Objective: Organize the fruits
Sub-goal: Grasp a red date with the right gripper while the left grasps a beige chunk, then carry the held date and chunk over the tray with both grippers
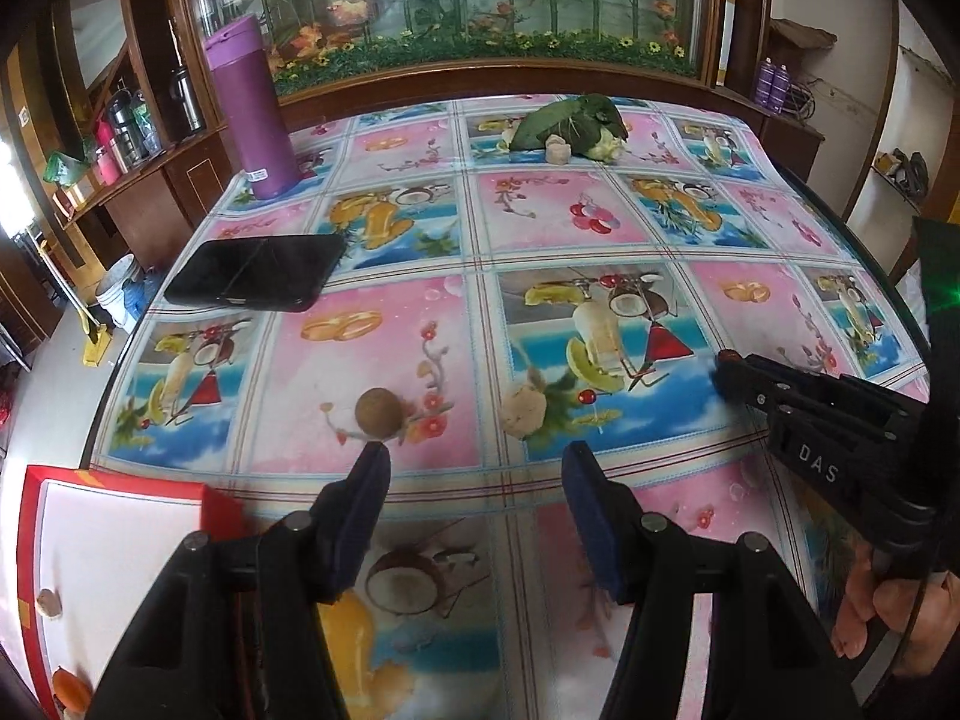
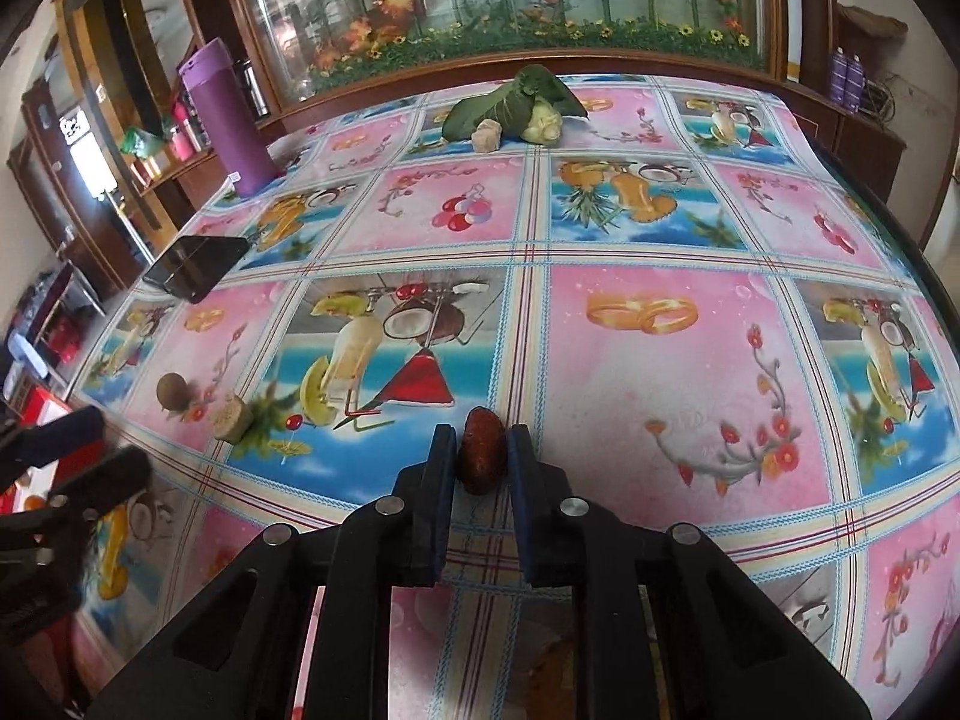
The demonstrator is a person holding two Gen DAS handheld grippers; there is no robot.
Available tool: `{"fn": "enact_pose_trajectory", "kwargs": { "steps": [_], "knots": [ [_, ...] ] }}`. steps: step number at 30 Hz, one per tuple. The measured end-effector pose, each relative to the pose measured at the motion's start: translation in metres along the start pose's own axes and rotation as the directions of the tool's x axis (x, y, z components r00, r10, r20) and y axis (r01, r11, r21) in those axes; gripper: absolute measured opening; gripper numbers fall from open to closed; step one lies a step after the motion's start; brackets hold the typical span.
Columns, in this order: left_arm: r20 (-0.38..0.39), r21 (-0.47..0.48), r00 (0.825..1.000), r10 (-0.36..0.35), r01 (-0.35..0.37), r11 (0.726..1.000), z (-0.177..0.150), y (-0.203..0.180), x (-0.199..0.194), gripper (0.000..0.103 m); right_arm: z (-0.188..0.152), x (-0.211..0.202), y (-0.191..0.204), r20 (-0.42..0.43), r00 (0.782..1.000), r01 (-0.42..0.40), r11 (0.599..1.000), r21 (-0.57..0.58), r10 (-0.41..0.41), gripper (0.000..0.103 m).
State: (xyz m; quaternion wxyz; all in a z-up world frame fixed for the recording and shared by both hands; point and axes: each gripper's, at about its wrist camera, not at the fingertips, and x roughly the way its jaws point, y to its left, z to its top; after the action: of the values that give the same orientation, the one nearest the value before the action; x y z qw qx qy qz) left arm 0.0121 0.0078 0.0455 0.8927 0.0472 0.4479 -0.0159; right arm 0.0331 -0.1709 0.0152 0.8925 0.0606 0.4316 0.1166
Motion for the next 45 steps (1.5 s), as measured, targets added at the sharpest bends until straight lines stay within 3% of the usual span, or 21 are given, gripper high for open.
{"fn": "enact_pose_trajectory", "kwargs": {
  "steps": [8, 18, 24, 28, 37, 45],
  "knots": [
    [-0.032, -0.011, 0.999, -0.001, 0.0, 1.0, 0.007, -0.015, 0.029, 0.062, 0.004, -0.008, -0.012, 0.018, 0.999, -0.038, 0.997, 0.074, 0.036, 0.017],
    [-0.032, -0.03, 0.999, 0.016, -0.017, 0.999, 0.008, -0.016, 0.034, 0.062, 0.003, -0.008, -0.012, 0.013, 0.998, -0.055, 0.995, 0.085, 0.054, 0.017],
    [-0.049, -0.044, 0.999, -0.002, 0.0, 0.999, 0.009, -0.019, 0.042, 0.042, 0.002, -0.008, -0.01, 0.008, 0.998, -0.066, 0.994, 0.084, 0.065, 0.017],
    [-0.037, -0.056, 0.999, -0.025, 0.023, 0.998, 0.009, -0.021, 0.042, 0.023, 0.001, -0.008, -0.011, 0.005, 0.998, -0.07, 0.994, 0.086, 0.069, 0.017],
    [-0.007, -0.06, 1.0, 0.006, -0.006, 0.998, 0.009, -0.028, 0.041, 0.022, 0.0, -0.008, -0.009, 0.003, 0.997, -0.081, 0.993, 0.09, 0.081, 0.017],
    [0.097, -0.076, 0.994, 0.056, -0.049, 0.996, 0.005, -0.033, 0.01, 0.022, 0.001, -0.008, -0.015, 0.003, 0.996, -0.089, 0.99, 0.112, 0.089, 0.017]
  ]
}}
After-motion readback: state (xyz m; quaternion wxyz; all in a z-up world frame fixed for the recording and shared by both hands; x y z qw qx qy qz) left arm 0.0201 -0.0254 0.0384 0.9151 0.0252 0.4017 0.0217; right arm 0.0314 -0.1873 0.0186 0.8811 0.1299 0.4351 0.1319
